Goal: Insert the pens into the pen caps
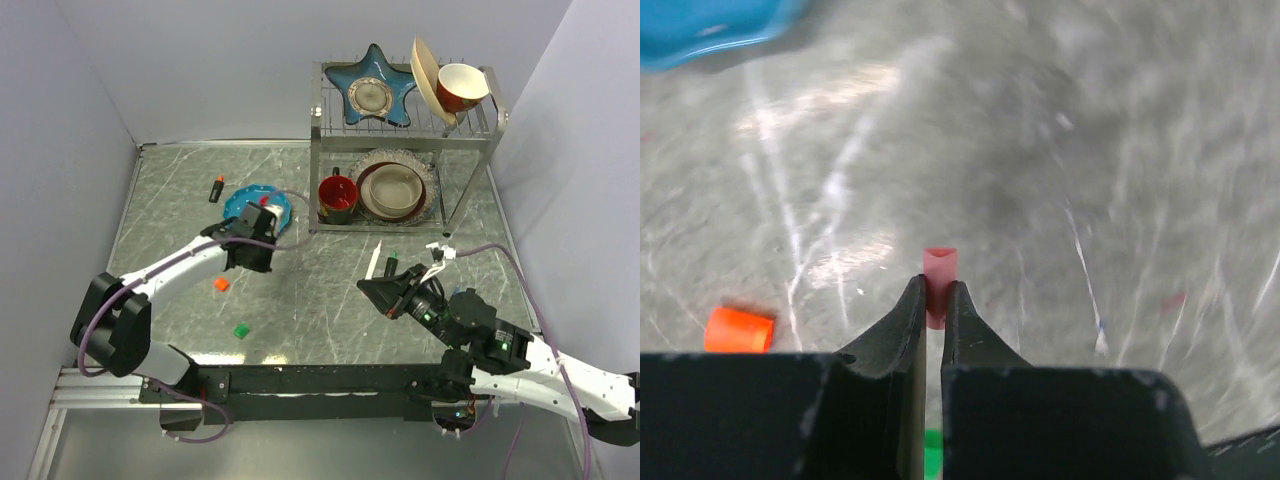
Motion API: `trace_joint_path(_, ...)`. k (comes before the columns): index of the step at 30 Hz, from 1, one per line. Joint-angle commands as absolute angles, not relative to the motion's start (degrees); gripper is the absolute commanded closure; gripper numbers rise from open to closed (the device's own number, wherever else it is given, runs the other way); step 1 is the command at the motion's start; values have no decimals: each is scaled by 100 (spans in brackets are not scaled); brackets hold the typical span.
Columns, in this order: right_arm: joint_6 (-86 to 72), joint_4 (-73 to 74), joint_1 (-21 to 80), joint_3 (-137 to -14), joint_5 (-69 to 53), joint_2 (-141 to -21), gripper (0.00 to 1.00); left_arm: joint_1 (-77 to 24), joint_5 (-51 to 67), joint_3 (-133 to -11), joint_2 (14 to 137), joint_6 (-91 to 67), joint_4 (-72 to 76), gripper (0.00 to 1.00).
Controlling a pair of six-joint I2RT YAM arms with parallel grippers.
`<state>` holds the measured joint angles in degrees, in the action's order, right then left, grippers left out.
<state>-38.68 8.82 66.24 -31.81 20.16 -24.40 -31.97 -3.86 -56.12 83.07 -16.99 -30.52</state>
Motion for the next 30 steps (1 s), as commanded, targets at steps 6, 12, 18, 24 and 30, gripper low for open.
trace_joint_path(6,-3823,1203,6644,-3366,2373,-2101,100,-4508,-344,-5256,8508,867,-2980,95)
trace_joint_path(12,-3788,1485,6644,-3463,2426,-1864,100,-4597,79,-4905,8490,1852,-2707,96)
trace_joint_path(18,-3779,1679,6645,-3489,2549,-1705,100,-4623,88,-4720,8841,2267,-2681,96)
trace_joint_path(24,-3788,1714,6644,-3498,2496,-1696,100,-4632,202,-4869,9018,2215,-2944,77)
trace_joint_path(30,-3788,1784,6645,-3489,2549,-1661,100,-4649,18,-4886,8359,2074,-2856,55)
